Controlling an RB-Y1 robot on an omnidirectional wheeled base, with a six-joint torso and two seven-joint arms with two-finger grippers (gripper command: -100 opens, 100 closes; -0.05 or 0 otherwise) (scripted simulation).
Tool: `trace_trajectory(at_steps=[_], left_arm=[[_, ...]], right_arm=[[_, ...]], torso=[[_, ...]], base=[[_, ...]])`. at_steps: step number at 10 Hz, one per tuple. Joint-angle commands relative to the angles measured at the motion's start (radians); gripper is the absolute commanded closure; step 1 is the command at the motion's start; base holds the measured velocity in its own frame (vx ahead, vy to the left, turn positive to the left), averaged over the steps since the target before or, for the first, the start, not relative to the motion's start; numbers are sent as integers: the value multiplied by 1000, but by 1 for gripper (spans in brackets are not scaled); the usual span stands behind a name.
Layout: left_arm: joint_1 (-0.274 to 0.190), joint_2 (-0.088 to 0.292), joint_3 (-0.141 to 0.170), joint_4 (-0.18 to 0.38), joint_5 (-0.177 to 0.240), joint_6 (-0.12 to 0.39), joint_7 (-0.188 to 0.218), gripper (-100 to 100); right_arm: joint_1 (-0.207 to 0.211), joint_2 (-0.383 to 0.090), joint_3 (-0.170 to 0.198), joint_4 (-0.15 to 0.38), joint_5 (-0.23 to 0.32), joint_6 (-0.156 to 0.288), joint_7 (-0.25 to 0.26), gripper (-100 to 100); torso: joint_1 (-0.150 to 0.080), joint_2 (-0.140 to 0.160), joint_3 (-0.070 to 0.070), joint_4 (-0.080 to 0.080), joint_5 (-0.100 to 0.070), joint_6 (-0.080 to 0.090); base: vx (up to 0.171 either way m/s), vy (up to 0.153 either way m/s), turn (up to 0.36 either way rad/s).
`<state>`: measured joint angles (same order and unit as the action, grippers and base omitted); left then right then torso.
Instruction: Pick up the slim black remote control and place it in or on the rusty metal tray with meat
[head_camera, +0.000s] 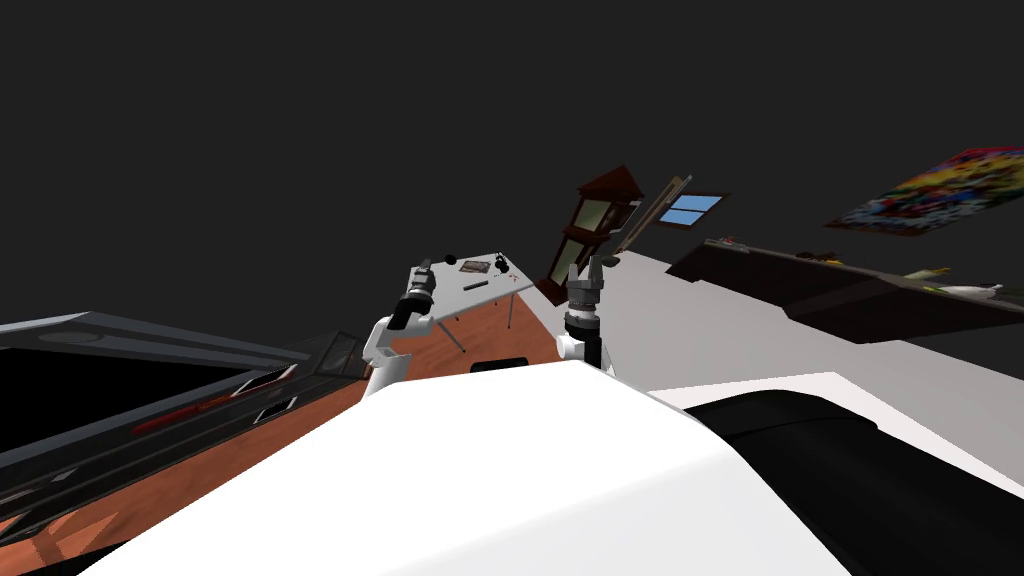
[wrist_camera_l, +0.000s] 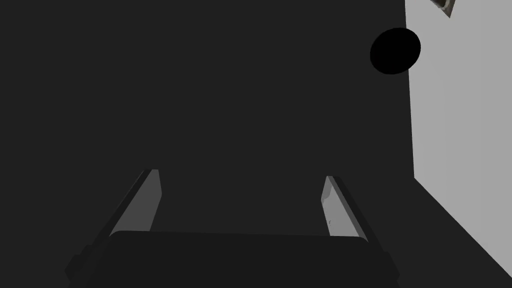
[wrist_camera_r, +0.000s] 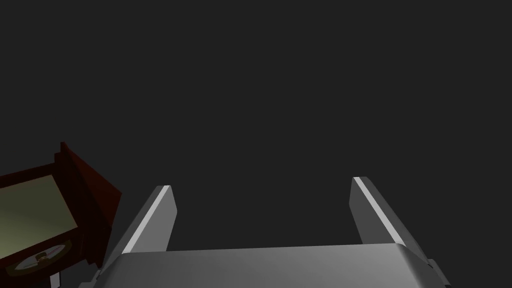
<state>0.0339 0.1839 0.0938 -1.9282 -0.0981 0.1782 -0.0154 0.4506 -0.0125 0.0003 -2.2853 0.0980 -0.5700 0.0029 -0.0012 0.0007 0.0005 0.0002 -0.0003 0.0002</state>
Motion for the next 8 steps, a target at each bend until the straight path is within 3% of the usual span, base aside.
trace_trajectory(at_steps=[1, 2, 3, 5, 6, 8], left_arm=[[-50, 2, 13, 45, -7, 50, 6, -100], [-51, 2, 13, 45, -7, 79, 6, -100], [-96, 1, 24, 87, -14, 110, 11, -100], [-102, 1, 24, 91, -14, 156, 11, -100], [-146, -1, 36, 136, -20, 189, 16, -100], [-154, -1, 36, 139, -20, 230, 16, -100]], right_arm=[[0, 0, 0, 0, 0, 0, 0, 0], [0, 0, 0, 0, 0, 0, 0, 0], [0, 0, 0, 0, 0, 0, 0, 0], [0, 0, 0, 0, 0, 0, 0, 0], [0, 0, 0, 0, 0, 0, 0, 0], [0, 0, 0, 0, 0, 0, 0, 0]], torso=[[0, 0, 0, 0, 0, 0], [0, 0, 0, 0, 0, 0], [0, 0, 0, 0, 0, 0], [0, 0, 0, 0, 0, 0], [0, 0, 0, 0, 0, 0], [0, 0, 0, 0, 0, 0]], base=[[-23, -11, 114], [-26, -15, 54], [-30, -13, 91], [-17, -15, 28], [-15, -18, 93], [-9, -11, 31]])
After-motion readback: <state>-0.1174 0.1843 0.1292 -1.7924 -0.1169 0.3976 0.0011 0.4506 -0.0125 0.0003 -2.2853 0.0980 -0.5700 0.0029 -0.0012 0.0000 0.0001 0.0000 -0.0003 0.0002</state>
